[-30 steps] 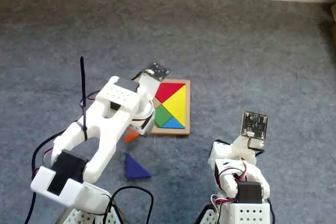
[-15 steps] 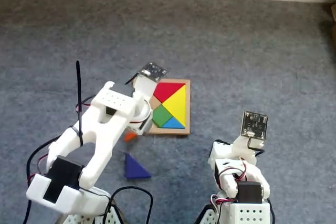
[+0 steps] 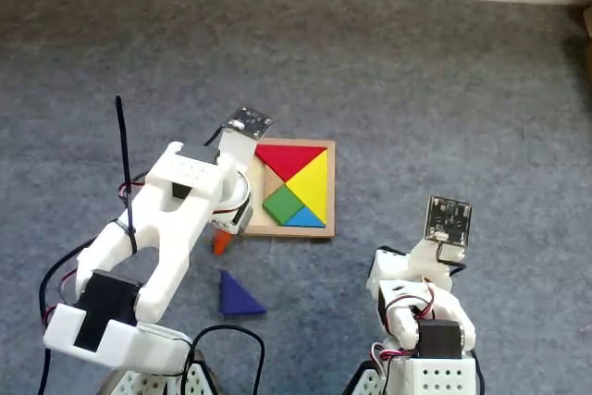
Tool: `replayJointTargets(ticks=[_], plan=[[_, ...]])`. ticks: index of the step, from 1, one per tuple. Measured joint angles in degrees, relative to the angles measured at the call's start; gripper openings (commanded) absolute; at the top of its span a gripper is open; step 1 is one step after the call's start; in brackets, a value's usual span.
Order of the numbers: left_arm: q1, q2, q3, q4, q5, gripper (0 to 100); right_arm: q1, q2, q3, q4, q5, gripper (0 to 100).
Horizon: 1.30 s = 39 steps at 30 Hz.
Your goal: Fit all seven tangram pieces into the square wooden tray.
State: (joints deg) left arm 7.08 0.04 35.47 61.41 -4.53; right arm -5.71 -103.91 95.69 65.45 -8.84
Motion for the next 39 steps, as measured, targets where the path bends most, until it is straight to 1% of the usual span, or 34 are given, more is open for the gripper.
replayJointTargets(ticks=[4, 10, 15, 19, 25, 28, 29, 33, 39], plan=[[0.09, 1.67, -0.88, 0.26, 0.00, 14, 0.00, 0.00, 0.00, 0.00, 0.00, 0.9], [-0.70, 8.00, -7.38, 5.10, 0.00, 6, 0.00, 0.00, 0.00, 0.00, 0.00, 0.9], [-1.58, 10.81, -9.67, 5.63, 0.00, 5, 0.00, 0.00, 0.00, 0.00, 0.00, 0.9], [-1.85, 8.18, -9.58, 7.38, -0.26, 5, 0.00, 0.00, 0.00, 0.00, 0.00, 0.9], [-1.93, -0.53, -9.58, 11.08, -0.26, 5, 0.00, 0.00, 0.00, 0.00, 0.00, 0.9], [-1.41, -5.10, -9.58, 11.52, -0.18, 5, 0.00, 0.00, 0.00, 0.00, 0.00, 0.9], [-0.70, -6.33, -9.58, 11.52, 0.53, 5, 0.00, 0.00, 0.00, 0.00, 0.00, 0.9], [3.34, -8.09, -9.76, 10.99, 7.47, 5, 0.00, 0.00, 0.00, 0.00, 0.00, 0.9], [8.97, -8.18, -9.76, 4.75, 12.48, 5, 0.00, 0.00, 0.00, 0.00, 0.00, 0.9]])
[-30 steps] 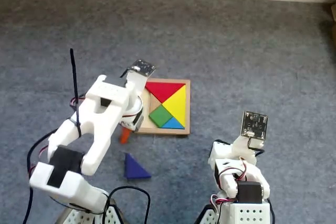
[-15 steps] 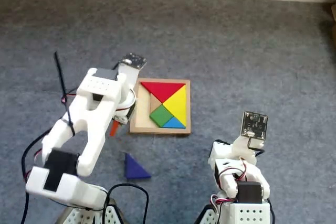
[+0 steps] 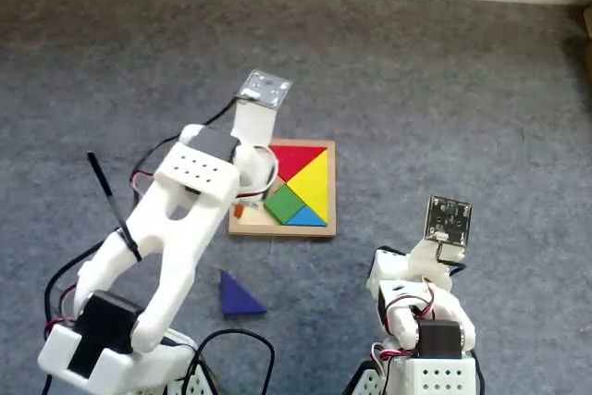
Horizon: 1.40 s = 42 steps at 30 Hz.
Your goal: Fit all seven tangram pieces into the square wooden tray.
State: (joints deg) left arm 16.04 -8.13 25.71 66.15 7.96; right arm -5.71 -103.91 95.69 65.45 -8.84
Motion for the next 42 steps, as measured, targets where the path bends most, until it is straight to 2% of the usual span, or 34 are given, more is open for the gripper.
replayJointTargets(ticks=[4, 9, 12, 18, 29, 37, 42], plan=[[1.05, 0.26, -0.09, -3.96, 3.25, 5, 0.00, 0.00, 0.00, 0.00, 0.00, 0.9], [1.58, 7.21, -2.11, -9.05, 4.04, 6, 0.00, 0.00, 0.00, 0.00, 0.00, 0.9], [1.41, 12.22, -4.57, -10.90, 4.04, 11, 0.00, 0.00, 0.00, 0.00, 0.00, 0.9], [1.41, 18.73, -9.49, -11.16, 6.86, 20, 0.00, 0.00, 0.00, 0.00, 0.00, 0.9], [-5.27, 20.31, -9.93, -11.43, 8.44, 21, 0.00, 0.00, 0.00, 0.00, 0.00, 0.9], [-5.36, 20.31, -10.11, -11.34, 8.44, 20, 0.00, 0.00, 0.00, 0.00, 0.00, 0.9], [-3.87, 20.75, -13.71, -7.30, 7.12, 20, 0.00, 0.00, 0.00, 0.00, 0.00, 0.9]])
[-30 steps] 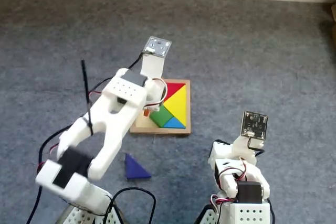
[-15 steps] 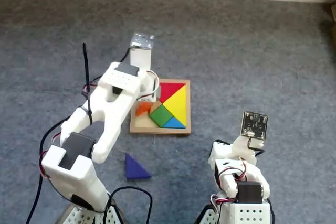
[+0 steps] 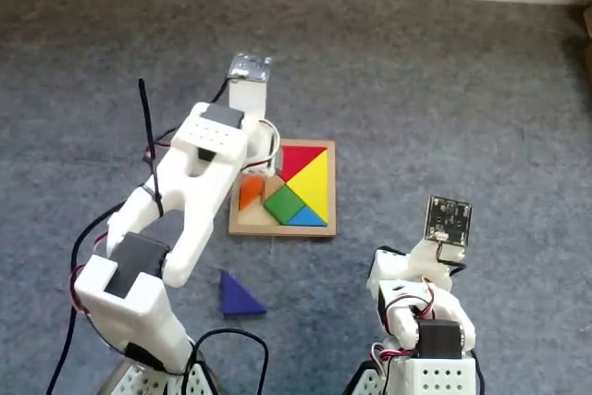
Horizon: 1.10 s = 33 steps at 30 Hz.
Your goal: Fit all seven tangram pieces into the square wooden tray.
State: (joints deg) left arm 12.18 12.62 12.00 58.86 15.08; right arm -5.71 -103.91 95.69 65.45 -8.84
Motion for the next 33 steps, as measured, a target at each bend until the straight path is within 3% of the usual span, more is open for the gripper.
replayJointTargets(ticks=[17, 26, 33], plan=[[0.44, 5.45, -2.64, 1.49, -0.88, 20, 0.00, 0.00, 0.00, 0.00, 0.00, 0.9], [1.67, 17.93, -20.40, 13.98, -0.79, 13, 0.00, 0.00, 0.00, 0.00, 0.00, 0.9], [3.69, 22.95, -28.57, 18.55, -0.79, 12, 0.00, 0.00, 0.00, 0.00, 0.00, 0.9]])
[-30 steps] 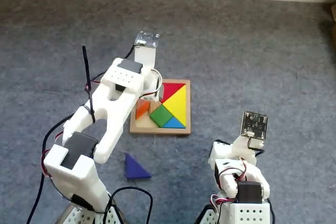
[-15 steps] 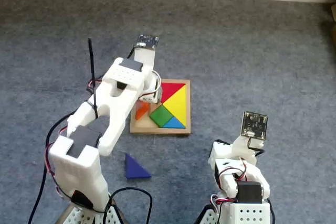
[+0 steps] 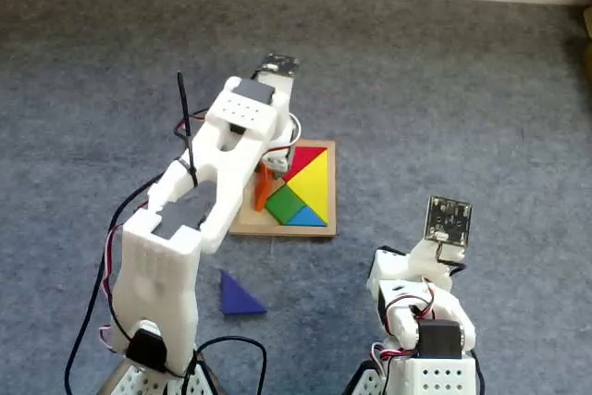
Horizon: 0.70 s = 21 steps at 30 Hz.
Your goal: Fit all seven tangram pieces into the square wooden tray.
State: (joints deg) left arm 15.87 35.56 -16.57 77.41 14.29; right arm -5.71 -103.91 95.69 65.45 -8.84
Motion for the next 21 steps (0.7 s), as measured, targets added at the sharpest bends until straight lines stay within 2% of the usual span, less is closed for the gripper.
replayJointTargets(ticks=[8, 14, 21], plan=[[-0.09, 0.18, -0.35, 0.09, 0.09, 9, 0.00, 0.00, 0.00, 0.00, 0.00, 0.9], [-1.23, 0.18, -0.62, 0.35, -0.26, 20, 0.00, 0.00, 0.00, 0.00, 0.00, 0.9], [-5.63, 0.18, -0.70, 1.58, -0.09, 20, 0.00, 0.00, 0.00, 0.00, 0.00, 0.9]])
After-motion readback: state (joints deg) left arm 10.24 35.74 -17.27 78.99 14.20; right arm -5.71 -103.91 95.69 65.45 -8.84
